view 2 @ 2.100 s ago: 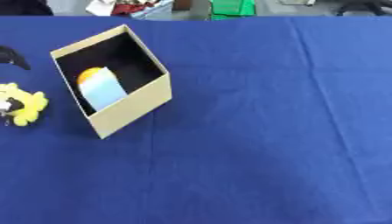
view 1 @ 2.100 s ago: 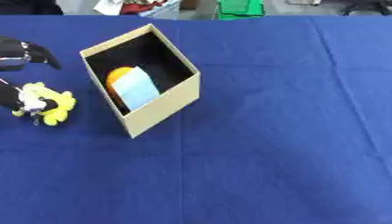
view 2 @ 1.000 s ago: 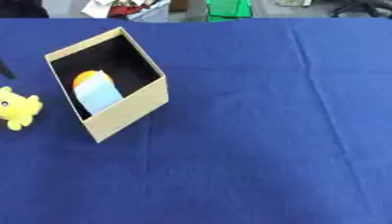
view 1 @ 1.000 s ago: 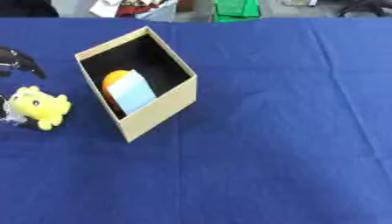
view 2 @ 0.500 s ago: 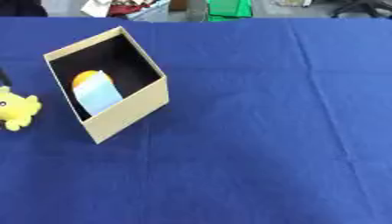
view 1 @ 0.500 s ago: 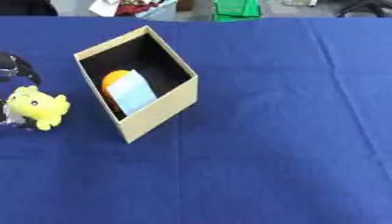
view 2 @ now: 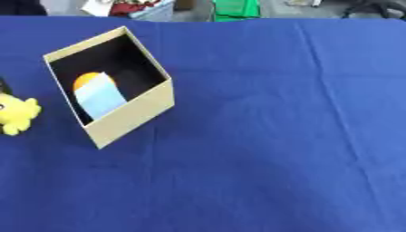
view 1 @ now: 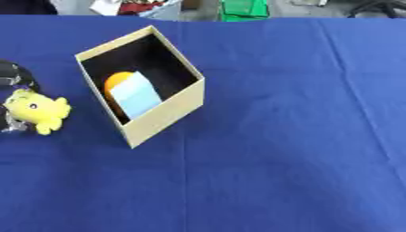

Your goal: Pick up objects on the table and place them in the box.

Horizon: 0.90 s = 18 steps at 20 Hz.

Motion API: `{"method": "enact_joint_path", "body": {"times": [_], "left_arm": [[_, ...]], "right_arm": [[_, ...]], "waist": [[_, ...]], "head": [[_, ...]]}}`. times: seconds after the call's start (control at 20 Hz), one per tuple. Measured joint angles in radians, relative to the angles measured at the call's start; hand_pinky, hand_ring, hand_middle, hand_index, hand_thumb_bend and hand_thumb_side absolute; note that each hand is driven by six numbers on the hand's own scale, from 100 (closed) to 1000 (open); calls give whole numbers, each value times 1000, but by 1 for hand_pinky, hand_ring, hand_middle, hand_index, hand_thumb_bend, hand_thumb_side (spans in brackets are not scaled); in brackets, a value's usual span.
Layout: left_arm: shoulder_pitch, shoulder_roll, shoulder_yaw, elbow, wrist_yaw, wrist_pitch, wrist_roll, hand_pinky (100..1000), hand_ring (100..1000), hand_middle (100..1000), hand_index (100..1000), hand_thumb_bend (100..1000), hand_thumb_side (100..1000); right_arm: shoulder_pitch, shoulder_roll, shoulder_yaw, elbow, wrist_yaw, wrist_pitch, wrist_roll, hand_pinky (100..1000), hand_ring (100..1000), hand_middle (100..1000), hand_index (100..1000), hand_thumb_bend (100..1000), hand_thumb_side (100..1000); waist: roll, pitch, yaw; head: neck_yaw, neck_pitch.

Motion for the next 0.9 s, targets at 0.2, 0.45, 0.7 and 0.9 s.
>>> {"method": "enact_joint_path", "body": {"times": [0.2, 0.45, 0.7, 0.9], "left_arm": [[0, -1, 0, 5, -5, -2, 2, 869, 883, 846, 898, 476, 549], [-1, -1, 0, 5, -6, -2, 2, 869, 883, 846, 898, 476, 549], [-1, -1, 0, 5, -6, -2, 2, 869, 883, 846, 898, 476, 549], [-6, -6, 5, 3, -6, -3, 5, 771, 771, 578, 653, 214, 563]], "right_arm": [[0, 0, 0, 0, 0, 0, 0, 862, 860, 803, 919, 100, 817], [0, 0, 0, 0, 0, 0, 0, 862, 860, 803, 919, 100, 817], [0, 0, 0, 0, 0, 0, 0, 862, 860, 803, 919, 100, 817], [0, 2, -1, 0, -1, 1, -1, 863, 861, 803, 920, 100, 817]], "waist": [[0, 0, 0], [0, 0, 0], [0, 0, 0], [0, 0, -2]], "head": [[0, 0], [0, 0], [0, 0], [1, 0]]}}
